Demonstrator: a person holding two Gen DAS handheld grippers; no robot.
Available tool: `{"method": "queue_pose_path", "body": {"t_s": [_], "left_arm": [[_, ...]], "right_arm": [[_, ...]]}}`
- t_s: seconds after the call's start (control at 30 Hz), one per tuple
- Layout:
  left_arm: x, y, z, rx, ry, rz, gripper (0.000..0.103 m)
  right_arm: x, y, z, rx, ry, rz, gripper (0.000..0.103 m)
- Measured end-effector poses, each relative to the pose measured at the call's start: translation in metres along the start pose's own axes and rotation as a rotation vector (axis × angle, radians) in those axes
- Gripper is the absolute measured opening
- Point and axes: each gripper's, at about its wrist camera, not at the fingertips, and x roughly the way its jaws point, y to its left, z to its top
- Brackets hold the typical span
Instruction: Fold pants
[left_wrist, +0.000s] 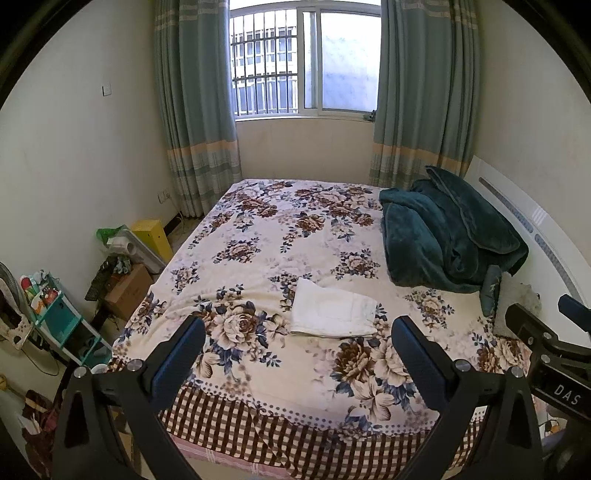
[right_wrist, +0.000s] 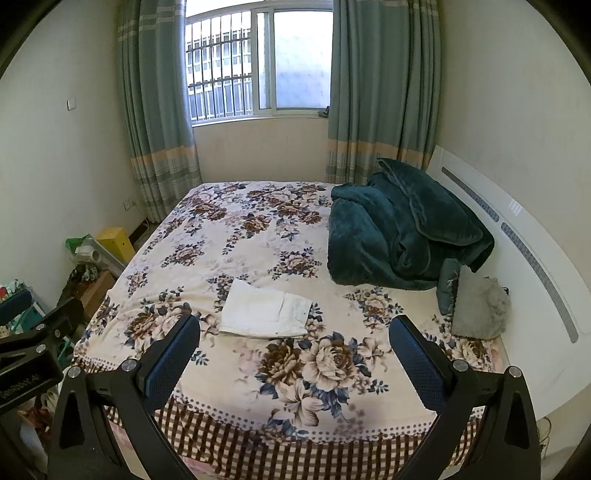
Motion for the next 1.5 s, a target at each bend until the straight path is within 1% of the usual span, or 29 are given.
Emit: {"method": "queue_pose_path", "body": {"t_s": [0.27, 0.7, 1.5], "left_arm": [[-0.0025, 0.0016, 0.0036, 0.005, -0.013, 0.009, 0.103], [-0.0026, 0.0008, 0.0061, 0.015, -0.012, 0.008, 0.103], [-0.0024, -0.0004, 0.0038, 0.015, -0.013, 0.010, 0.103]], "right_arm": [[0.0001, 0.0010, 0.0005, 0.005, 0.005, 0.005, 0.103], [0.0005, 0.0025, -0.0003, 0.003, 0.007, 0.006, 0.103], [0.0011, 0.0030, 0.0002, 0.006, 0.006, 0.013, 0.103]]}}
